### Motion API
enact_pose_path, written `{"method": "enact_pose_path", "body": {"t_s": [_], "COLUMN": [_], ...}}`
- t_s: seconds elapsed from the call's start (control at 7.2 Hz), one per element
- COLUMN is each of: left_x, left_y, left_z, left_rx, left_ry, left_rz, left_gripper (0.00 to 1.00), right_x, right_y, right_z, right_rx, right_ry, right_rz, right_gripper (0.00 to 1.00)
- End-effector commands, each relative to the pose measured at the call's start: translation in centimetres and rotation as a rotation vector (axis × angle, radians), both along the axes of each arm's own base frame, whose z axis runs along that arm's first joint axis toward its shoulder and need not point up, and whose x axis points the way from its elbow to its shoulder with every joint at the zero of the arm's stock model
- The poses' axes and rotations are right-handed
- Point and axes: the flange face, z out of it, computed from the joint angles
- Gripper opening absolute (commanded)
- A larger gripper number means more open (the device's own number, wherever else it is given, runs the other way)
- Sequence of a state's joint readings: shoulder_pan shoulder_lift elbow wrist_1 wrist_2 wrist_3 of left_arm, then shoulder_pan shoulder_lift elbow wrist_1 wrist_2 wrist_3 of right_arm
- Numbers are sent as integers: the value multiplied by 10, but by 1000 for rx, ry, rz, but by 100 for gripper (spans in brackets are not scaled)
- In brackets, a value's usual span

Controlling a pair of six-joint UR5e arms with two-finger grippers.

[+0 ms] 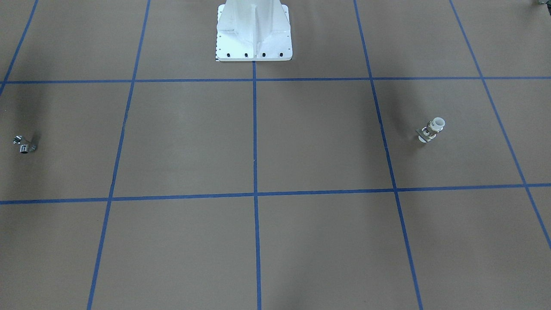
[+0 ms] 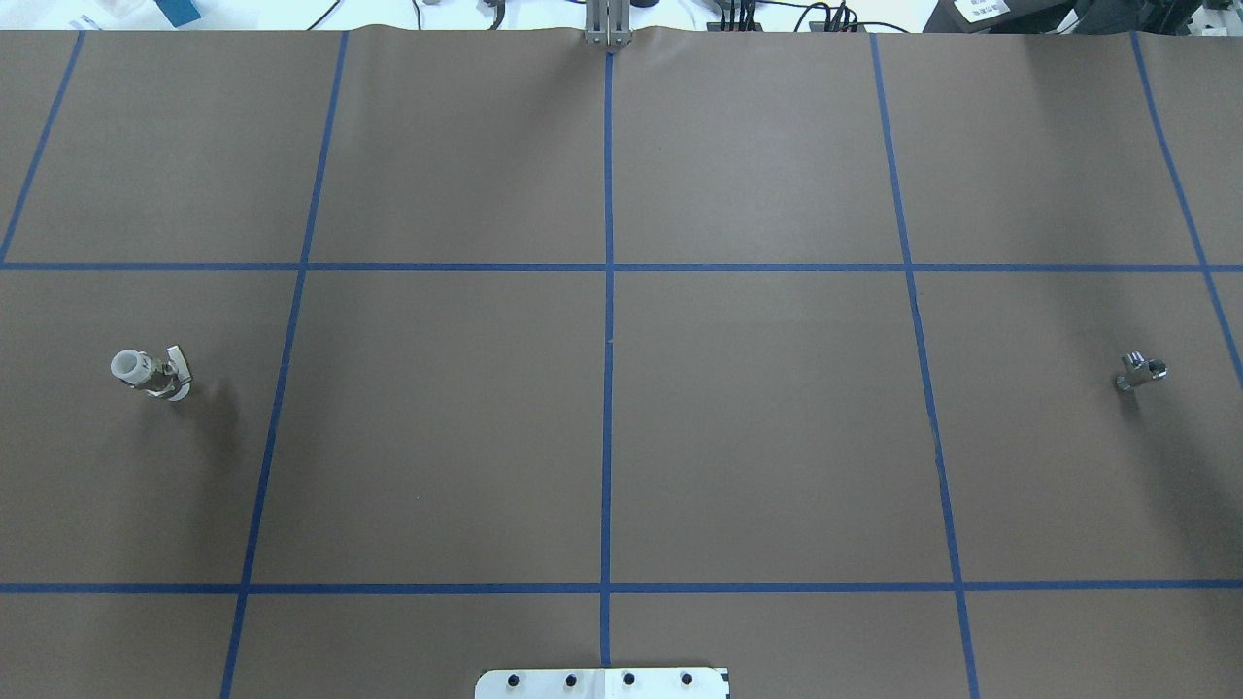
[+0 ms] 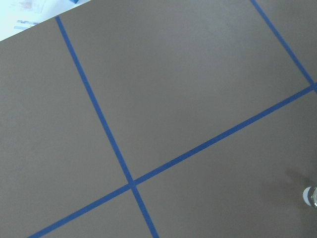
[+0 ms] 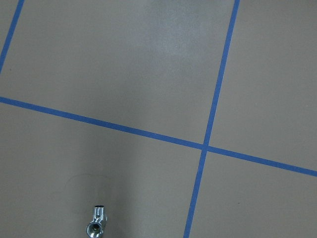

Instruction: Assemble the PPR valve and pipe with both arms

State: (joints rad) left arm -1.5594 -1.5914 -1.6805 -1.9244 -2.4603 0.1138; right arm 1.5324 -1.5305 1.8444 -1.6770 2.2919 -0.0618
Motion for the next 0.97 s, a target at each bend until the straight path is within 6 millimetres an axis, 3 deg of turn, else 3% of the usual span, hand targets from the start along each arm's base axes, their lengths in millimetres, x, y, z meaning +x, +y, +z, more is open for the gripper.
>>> {"method": "enact_pose_path", "body": {"t_s": [0.0,0.14,0.28,0.56,0.69,0.83], "left_x": [67,121,148,204,239,260], "left_y": [3,9,15,32,40,51], "left_z": [-21,-28,-33,-19,-22,-37], "left_rx": [4,-37,-109,-128,-144,-156], "left_ry": [104,133,163,72,36,52], "left_rz": [-8,53,43,12,-19,-10], "left_gripper": [100,100,100,100,100,100], "right_x": [0,0,0,0,0,0], "right_y": [0,1,1,6,6,7], "right_z": [0,1,1,7,8,9], "right_rx": [2,0,-1,-12,-13,-16], "right_ry": [2,2,2,0,-2,-2], "right_rz": [0,0,0,-3,-4,-4], "right_gripper": [100,100,100,100,100,100]}}
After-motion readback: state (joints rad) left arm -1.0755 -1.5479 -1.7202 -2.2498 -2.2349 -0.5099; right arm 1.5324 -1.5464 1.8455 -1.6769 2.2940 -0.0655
